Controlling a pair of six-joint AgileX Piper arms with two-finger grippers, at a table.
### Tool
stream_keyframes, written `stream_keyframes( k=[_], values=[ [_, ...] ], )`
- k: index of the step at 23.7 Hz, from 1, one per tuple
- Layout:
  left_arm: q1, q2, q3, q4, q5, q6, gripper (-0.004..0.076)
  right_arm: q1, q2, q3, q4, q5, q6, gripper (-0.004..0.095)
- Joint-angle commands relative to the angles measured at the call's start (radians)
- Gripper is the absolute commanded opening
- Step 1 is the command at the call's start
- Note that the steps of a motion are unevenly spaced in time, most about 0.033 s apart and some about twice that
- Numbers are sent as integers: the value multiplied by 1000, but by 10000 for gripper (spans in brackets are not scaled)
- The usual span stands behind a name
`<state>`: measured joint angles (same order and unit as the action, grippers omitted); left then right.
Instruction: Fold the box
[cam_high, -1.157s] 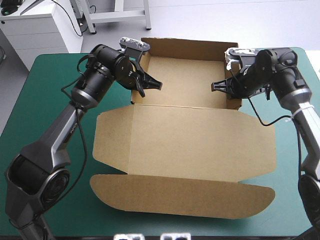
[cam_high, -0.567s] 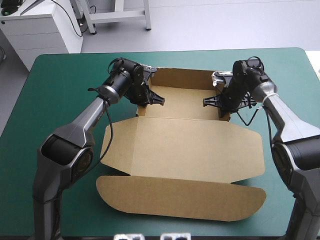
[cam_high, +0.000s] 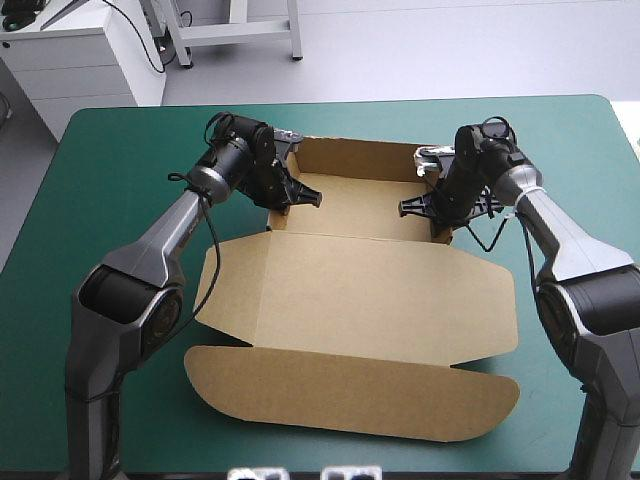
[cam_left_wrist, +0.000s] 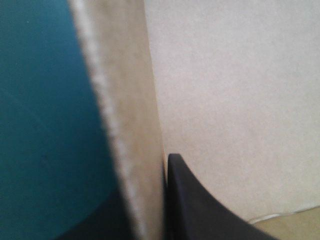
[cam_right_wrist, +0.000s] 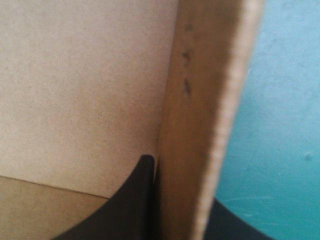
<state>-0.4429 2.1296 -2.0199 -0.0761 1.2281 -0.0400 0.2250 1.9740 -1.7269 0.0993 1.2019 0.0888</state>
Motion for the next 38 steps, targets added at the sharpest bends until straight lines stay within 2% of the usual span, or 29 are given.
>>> stream_keyframes(
  k=[1, 3, 5, 7, 8, 10, 15, 20, 24, 26, 29, 31, 32, 35, 36, 38],
  values=[
    [-1, -64, -30, -49, 56, 77, 117, -2, -53, -29, -42, 2, -89, 195],
    [-1, -64, -30, -81, 56, 109, 231, -2, -53, -29, -39, 3, -89, 380],
    [-1, -64, -30, -87, 56, 117, 341, -2, -53, -29, -35, 3, -89, 523],
    [2, -64, -30, -87, 56, 121, 535, -2, -53, -29, -35, -1, -82, 694],
    [2, -64, -30, -87, 56, 121, 575, -2, -55, -29, -34, -3, -82, 707],
    [9, -64, -30, -91, 56, 121, 605, -2, -61, -31, -34, -7, -78, 701],
    [21, -85, -30, -139, 56, 146, 603, -2, -93, -62, -11, -12, -80, 701],
    [21, -199, -30, -109, 14, 148, 603, -2, -128, -119, -11, 26, -89, 701],
    [21, -326, -30, -64, 58, 201, 602, -2, -137, -121, -11, 37, -89, 701],
    [21, -408, -30, -64, 58, 230, 582, -2, -137, -121, -11, 31, -95, 701],
    [21, -500, -30, -61, 58, 245, 464, -2, -137, -121, -16, 22, -95, 701],
    [21, -554, -28, -53, 58, 245, 341, -2, -137, -121, -16, 20, -95, 701],
    [21, -604, -7, -40, 58, 247, 214, -2, -137, -121, -16, 16, -95, 701],
    [21, -682, 71, 1, 58, 252, 48, -2, -137, -121, -16, 8, -95, 701],
    [21, -706, 111, 14, 58, 254, 5, -2, -137, -121, -16, 3, -95, 701],
    [21, -767, 208, 43, 58, 256, -8, -2, -137, -121, -16, -7, -95, 701]
  ],
)
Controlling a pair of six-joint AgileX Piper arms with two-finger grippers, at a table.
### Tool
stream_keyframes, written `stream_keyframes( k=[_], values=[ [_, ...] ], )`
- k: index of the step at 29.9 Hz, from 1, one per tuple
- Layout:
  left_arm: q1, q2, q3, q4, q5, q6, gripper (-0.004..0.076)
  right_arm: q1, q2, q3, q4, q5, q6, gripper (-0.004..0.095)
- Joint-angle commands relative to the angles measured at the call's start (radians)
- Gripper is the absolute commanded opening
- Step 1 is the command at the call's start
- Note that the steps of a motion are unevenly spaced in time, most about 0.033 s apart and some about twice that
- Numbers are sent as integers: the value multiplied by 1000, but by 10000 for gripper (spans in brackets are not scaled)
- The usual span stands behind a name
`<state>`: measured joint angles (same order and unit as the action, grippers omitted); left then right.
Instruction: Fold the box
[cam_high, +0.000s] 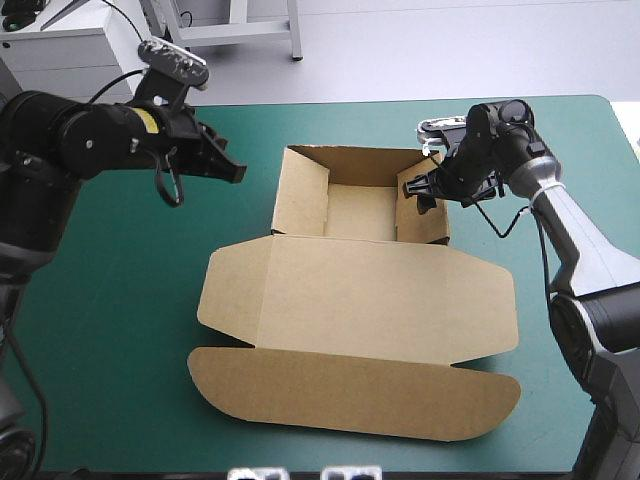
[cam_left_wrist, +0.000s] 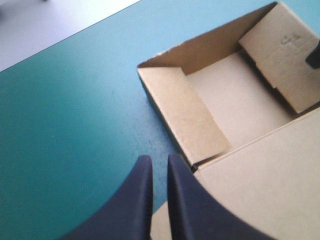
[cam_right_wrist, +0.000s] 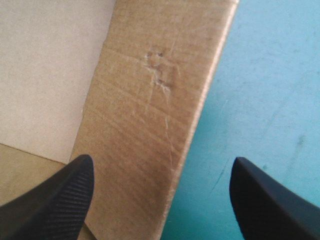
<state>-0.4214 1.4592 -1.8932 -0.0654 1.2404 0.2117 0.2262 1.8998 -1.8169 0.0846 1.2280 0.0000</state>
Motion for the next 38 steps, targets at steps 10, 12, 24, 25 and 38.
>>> stream_keyframes(
  k=[10, 12, 24, 25, 38],
  values=[
    [-1, -392, 663, 48, -6, -13, -8, -3, -36, -27, -1, -47, -6, 701],
    [-1, -447, 765, 48, -69, -43, -8, -3, -19, -27, -1, -47, -6, 701],
    [-1, -646, 1076, 46, -203, -116, -8, -3, 78, -27, -1, -154, 0, 508],
    [-1, -646, 1078, 46, -208, -116, -8, -3, 84, -27, -1, -154, 0, 423],
    [-1, -648, 1079, 51, -234, -116, -8, -107, 95, -115, -180, -128, 8, -20]
  ],
)
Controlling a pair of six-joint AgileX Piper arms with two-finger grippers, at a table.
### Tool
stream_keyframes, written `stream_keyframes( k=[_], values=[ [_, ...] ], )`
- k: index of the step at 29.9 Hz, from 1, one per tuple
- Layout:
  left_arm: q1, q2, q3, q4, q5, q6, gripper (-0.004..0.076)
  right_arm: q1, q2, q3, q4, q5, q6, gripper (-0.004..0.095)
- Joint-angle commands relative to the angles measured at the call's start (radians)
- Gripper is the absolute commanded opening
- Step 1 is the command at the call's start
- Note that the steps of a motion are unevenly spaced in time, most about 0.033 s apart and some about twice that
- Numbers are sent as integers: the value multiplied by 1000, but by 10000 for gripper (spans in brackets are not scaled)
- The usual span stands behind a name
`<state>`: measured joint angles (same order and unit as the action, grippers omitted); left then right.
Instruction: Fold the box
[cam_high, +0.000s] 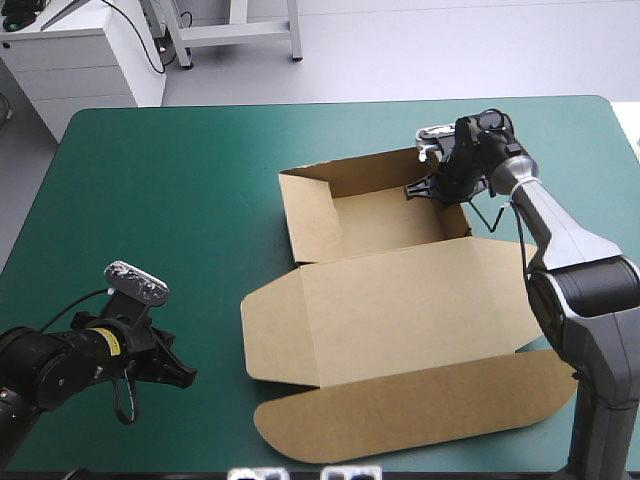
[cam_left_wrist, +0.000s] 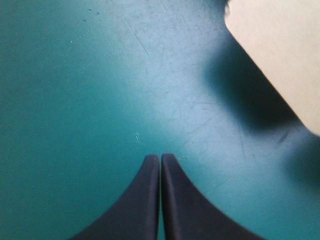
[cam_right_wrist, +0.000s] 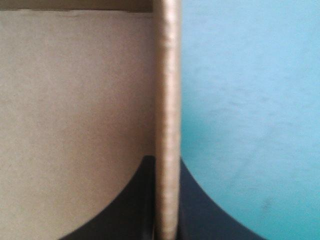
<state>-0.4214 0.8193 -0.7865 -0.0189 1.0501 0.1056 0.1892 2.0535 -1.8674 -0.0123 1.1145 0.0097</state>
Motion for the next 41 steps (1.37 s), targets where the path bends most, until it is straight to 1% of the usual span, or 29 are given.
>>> stream_keyframes(
  k=[1, 7, 8, 12, 17, 23, 24, 25, 26, 27, 29, 31, 33, 34, 35, 37, 40, 41],
  values=[
    [-1, -8, -27, 6, -44, -10, -8, -96, -59, -79, -88, -14, -10, -20],
    [-1, -8, -27, 19, -82, -10, -8, -305, -59, -118, -157, -19, -10, -20],
    [-1, -8, -27, 19, -96, -10, -8, -351, -59, -118, -158, -23, -15, -20],
    [-1, -8, -27, 19, -145, -6, -8, -472, -48, -118, -145, -29, -19, -20],
    [-1, -8, -27, 19, -157, -6, -8, -569, -22, -118, -101, -30, -46, -20],
    [-1, -8, -27, 13, -158, -6, -8, -595, -12, -118, -96, -51, -46, -6],
    [-1, -8, -27, 9, -158, -6, -8, -597, -12, -118, -93, -56, -46, 17],
    [-1, -8, -27, 9, -158, -6, -8, -597, -12, -118, -91, -60, -46, 60],
    [-1, -8, -27, 9, -158, -6, -8, -597, -12, -118, -89, -61, -46, 110],
    [-1, -8, -27, 9, -158, -6, -8, -597, -12, -118, -83, -63, -46, 192],
    [-1, -8, -27, 9, -156, -6, -8, -597, -12, -118, -78, -61, -46, 414],
    [-1, -8, -27, 9, -156, -6, -8, -597, -12, -118, -77, -61, -46, 675],
    [-1, -8, -27, 9, -154, -6, -8, -597, -17, -118, -77, -61, -46, 859],
    [-1, -8, -27, 9, -152, -6, -8, -597, -24, -121, -79, -61, -46, 917],
    [-1, -8, -27, 9, -152, -6, -8, -597, -32, -121, -79, -61, -46, 937],
    [-1, -8, -27, 9, -150, -6, -8, -597, -56, -128, -73, -61, -48, 917],
    [-1, -8, -27, 9, -142, -6, -8, -595, -94, -148, -48, -24, -51, 816],
    [-1, -8, -27, 9, -142, -6, -8, -595, -110, -153, -25, -10, -60, 758]
  ],
)
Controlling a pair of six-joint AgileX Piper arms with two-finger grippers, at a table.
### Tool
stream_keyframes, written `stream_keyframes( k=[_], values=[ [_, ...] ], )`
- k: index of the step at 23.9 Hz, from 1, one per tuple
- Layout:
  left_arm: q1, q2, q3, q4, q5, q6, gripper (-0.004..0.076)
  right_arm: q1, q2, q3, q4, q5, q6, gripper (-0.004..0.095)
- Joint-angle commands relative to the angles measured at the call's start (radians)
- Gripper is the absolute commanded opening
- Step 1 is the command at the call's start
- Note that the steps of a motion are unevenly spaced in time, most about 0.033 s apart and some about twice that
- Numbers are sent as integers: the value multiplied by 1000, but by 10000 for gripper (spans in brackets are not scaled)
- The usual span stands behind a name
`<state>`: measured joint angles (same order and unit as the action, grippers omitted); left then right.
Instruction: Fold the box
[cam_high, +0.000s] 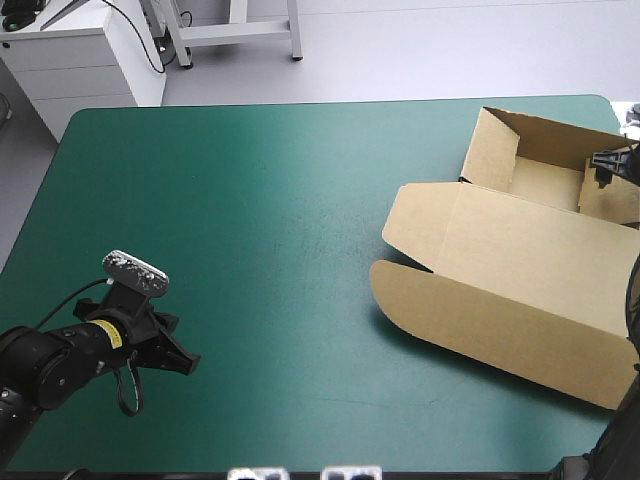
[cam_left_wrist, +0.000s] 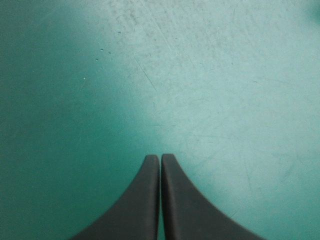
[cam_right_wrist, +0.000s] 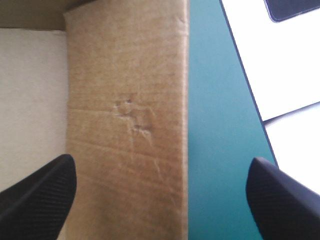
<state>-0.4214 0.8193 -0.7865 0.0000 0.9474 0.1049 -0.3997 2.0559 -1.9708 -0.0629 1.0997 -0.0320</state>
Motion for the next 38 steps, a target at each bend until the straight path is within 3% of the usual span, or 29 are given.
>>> stream_keyframes(
  k=[1, 10, 15, 23, 27, 29, 34, 38],
  values=[
    [-1, -8, -27, -9, -39, -5, -8, -6, -130, -49, 48, 15, -31, 690],
    [-1, -8, -27, -9, -39, -5, -8, -6, -245, -49, 254, 105, -96, -3],
    [-1, -8, -27, -9, -80, -11, -8, 10, -319, -43, 415, 149, -176, -4],
    [-1, -8, -27, -9, -105, -8, -8, 251, -525, 80, 417, 131, -236, -4],
    [-1, -27, -27, -8, -123, -6, -8, 466, -749, 335, 349, 25, -232, -4],
    [-1, -34, -27, -9, -125, -9, -8, 517, -852, 459, 342, -31, -232, -4],
    [-1, -77, 15, -55, -125, -10, -8, 554, -1176, 878, 357, -188, -232, -4],
    [-1, -104, 90, -58, -127, -8, -8, 554, -1349, 1086, 357, -236, -275, -4]
  ],
)
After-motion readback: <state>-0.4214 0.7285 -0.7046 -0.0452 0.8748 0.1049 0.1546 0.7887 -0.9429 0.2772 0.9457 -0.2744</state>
